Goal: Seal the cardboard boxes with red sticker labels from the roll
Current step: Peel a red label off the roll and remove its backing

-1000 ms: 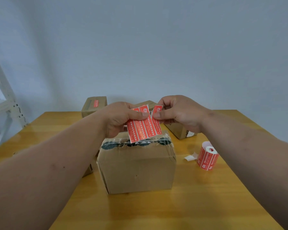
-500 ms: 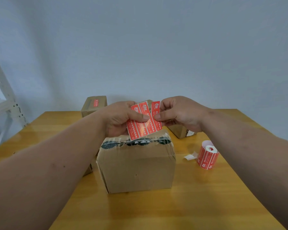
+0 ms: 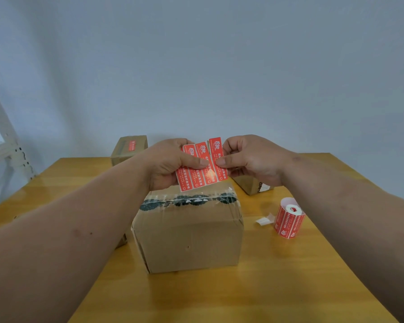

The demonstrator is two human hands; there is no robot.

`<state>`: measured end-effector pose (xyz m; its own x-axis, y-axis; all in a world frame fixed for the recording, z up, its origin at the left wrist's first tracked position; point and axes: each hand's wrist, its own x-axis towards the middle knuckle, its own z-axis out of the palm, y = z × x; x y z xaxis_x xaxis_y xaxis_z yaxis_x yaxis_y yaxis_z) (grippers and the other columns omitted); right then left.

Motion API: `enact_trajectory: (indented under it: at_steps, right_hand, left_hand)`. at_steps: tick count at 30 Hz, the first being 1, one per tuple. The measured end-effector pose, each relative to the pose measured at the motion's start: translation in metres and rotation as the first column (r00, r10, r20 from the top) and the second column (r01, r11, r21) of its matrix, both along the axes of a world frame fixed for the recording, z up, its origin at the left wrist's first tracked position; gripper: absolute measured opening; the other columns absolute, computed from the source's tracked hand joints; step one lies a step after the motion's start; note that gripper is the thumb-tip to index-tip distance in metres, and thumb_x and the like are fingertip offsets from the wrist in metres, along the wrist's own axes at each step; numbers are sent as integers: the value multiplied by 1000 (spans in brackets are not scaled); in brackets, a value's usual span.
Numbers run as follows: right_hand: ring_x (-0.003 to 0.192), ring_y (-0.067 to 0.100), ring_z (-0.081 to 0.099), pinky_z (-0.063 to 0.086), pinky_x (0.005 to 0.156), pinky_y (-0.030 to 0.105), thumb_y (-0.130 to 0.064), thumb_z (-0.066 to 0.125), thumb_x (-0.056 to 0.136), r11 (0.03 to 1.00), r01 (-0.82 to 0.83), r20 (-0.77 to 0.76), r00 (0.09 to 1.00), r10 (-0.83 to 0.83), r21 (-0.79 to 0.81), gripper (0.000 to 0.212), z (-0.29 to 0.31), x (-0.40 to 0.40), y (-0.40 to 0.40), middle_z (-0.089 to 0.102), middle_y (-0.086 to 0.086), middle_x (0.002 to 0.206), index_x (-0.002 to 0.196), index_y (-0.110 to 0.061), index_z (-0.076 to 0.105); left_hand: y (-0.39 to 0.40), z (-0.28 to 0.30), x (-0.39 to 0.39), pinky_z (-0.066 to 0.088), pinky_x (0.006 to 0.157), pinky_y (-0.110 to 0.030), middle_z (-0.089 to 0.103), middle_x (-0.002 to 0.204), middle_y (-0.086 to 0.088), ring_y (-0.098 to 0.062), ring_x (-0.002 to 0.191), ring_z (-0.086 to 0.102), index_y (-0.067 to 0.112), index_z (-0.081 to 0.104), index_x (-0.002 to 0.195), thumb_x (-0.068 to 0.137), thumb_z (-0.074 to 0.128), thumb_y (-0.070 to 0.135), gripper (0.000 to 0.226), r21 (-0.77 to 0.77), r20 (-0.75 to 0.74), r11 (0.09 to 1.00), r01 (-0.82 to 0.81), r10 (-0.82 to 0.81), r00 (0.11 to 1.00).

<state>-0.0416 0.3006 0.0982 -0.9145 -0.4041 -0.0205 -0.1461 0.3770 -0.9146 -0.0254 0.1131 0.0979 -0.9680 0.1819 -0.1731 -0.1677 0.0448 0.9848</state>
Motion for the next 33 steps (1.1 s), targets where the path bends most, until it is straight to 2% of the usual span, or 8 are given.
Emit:
enact_trajectory:
  at_steps: [7,13,17,20,22,25,29,33]
  right_hand:
    - [107,32,66,52,97,44,-11,67,89,1000,4,-5,1000,-4,-29,10,-1,-3,2,71,14,108,95,-7,59]
    - [99,24,69,53,92,38,-4,69,85,998,-19,25,999,20,-56,16,1,-5,7,73,7,96,97,-12,63]
    - [95,22,69,54,93,38,-9,71,85,1000,-24,20,1000,24,6,10,0,-7,9,74,7,97,92,-8,65]
    - [97,24,68,53,95,41,-10,70,86,999,-23,16,1000,22,22,14,-2,-9,9,73,11,102,97,-4,64]
    - [95,24,67,52,97,43,-10,71,86,1000,-23,17,1000,22,16,15,-3,-11,10,72,13,104,97,-5,64]
    - [96,27,66,51,96,44,-9,70,86,1000,-27,30,999,26,2,15,-5,-12,10,71,17,107,97,-4,61]
    - [93,23,65,52,92,38,-8,69,86,999,-35,55,998,37,-38,20,-6,-11,11,71,16,104,103,-3,59]
    - [89,18,66,55,83,28,-8,68,87,997,-42,75,996,47,-65,13,-5,-10,13,71,12,101,96,-6,59]
  left_hand:
    - [-1,0,-3,61,68,-35,71,103,-15,-27,90,71,6,57,111,80,69,-7,36,1,9,1000,2,-2,1000]
    - [1,0,-5,62,67,-35,71,102,-16,-27,86,72,5,58,112,81,69,-7,35,18,-6,1000,-3,3,1000]
    - [2,-2,-8,61,75,-38,73,100,-14,-27,89,72,6,60,111,79,71,-2,35,34,-17,999,-6,7,1000]
    - [1,-4,-7,58,83,-40,73,106,-14,-28,97,71,7,60,117,72,75,9,47,28,-6,998,56,-56,998]
    - [0,-5,-5,59,82,-37,74,104,-11,-25,95,71,9,61,119,66,76,15,55,-10,14,992,124,-124,992]
    - [-1,-6,-4,60,75,-35,74,101,-10,-23,90,72,10,62,119,65,76,11,56,-29,23,988,151,-151,988]
    - [-1,-6,-8,60,75,-36,73,108,-13,-26,95,71,6,60,123,65,75,5,60,-31,3,993,112,-112,994]
    - [0,-5,-8,58,82,-38,73,109,-13,-28,100,70,6,59,123,64,75,4,61,-37,-4,994,107,-107,994]
